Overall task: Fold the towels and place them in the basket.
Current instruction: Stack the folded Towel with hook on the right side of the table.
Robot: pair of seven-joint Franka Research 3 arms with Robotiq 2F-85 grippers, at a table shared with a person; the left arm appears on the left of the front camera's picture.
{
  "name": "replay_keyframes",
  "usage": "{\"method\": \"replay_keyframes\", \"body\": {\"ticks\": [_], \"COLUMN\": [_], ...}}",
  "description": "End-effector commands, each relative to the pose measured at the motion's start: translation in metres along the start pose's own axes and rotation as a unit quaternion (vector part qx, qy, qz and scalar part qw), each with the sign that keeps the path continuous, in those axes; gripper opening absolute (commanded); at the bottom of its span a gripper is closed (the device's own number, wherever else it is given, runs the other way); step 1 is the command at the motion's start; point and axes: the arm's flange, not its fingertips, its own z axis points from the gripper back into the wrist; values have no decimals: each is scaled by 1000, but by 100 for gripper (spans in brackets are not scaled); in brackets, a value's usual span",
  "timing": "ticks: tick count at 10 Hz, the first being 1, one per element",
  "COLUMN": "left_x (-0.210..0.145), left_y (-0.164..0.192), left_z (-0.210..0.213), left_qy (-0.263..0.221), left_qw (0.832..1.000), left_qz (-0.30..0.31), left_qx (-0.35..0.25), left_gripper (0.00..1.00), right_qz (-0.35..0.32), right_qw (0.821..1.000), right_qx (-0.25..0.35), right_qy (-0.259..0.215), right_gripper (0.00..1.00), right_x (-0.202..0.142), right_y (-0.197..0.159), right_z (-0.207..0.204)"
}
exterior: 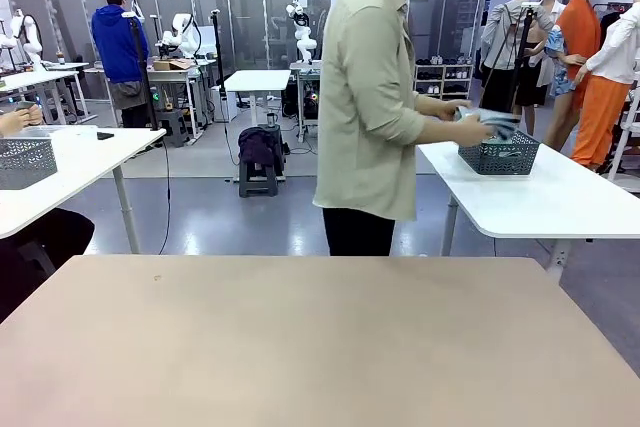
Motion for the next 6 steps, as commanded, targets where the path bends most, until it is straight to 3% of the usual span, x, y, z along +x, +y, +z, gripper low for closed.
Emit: {"method": "replay_keyframes", "body": {"ticks": [1,6], "left_x": [7,28], "left_y": [1,31], "left_z": [-3,23], "left_qy": [15,8], "left_qw": [999,995], "left_qz": [-37,-96], "left_qx": [10,35], "left_gripper": [90,90], "right_qz": [16,6], "right_qw": [999,997], "right_qx": [45,70], "right_qy": [2,-14], "right_gripper": [100,100], "right_x": [-5,-4], "right_y": [-13,-33], "right_z": [4,-7]}}
